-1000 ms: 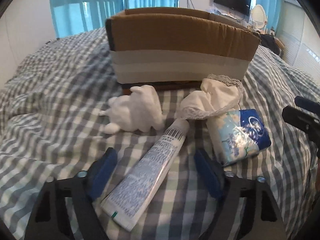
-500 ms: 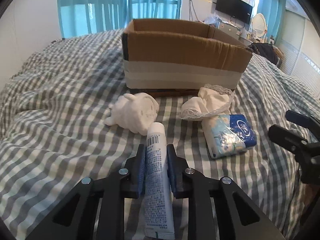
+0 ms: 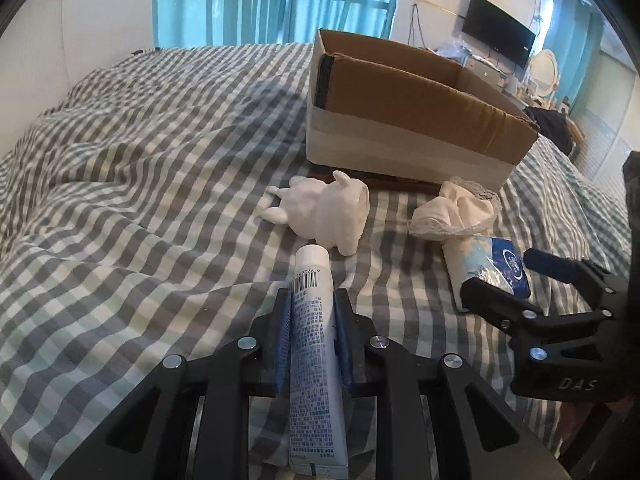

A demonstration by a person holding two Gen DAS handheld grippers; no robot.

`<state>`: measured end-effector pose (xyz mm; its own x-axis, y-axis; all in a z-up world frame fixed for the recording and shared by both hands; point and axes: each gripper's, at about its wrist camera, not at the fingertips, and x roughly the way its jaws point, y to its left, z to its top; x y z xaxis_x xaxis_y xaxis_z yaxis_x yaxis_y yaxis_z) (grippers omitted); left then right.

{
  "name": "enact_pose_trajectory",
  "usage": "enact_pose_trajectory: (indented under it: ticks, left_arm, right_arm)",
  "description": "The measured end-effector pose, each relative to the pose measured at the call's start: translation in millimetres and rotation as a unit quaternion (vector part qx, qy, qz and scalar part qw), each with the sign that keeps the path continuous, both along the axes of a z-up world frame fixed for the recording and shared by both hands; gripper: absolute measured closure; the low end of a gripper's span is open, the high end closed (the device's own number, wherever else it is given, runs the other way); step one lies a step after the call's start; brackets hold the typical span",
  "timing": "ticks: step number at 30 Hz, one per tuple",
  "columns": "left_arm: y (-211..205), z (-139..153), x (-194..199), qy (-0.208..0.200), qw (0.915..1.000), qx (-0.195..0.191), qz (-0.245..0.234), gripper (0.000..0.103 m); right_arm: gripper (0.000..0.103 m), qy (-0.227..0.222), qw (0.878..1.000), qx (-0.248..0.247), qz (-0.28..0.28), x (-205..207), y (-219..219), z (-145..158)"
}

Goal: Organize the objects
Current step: 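Grasp the blue Vinda tissue pack with the right tool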

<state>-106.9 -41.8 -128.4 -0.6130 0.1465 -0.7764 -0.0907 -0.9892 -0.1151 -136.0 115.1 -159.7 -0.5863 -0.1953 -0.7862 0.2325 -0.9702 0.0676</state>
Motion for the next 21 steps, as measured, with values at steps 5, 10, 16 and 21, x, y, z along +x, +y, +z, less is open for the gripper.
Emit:
enact_pose_trajectory:
  ticks: [5,10,16,21]
  left_arm:
    - [0.5,-1.2,-0.9,-0.001,1.0,-0.003,-0.001,0.082]
    - [3.3,-0.6,1.4,0.002,1.0,-0.007,-0.001,0.082]
    - [12.0,5.0,13.1,0.006,0.9998,-0.019,-0.008,0.082]
    - [17.1,13.0,29.1,0.001,0.9999,-0.007,-0.011,0.082]
  right_arm:
    - [0.002,-0.02,1.0,-0.007,-0.001,-8.5,1.4,-12.0]
    - [0.023,-0.029,0.999,-0.006,0.014,-5.2,-0.9,-12.7]
    - [0.027,-0.021,1.0,-0.005,0.015,17.8,4.2,-0.3]
    - [0.027,0.0,1.0,-0.007,0.007,47.2,17.0,20.8]
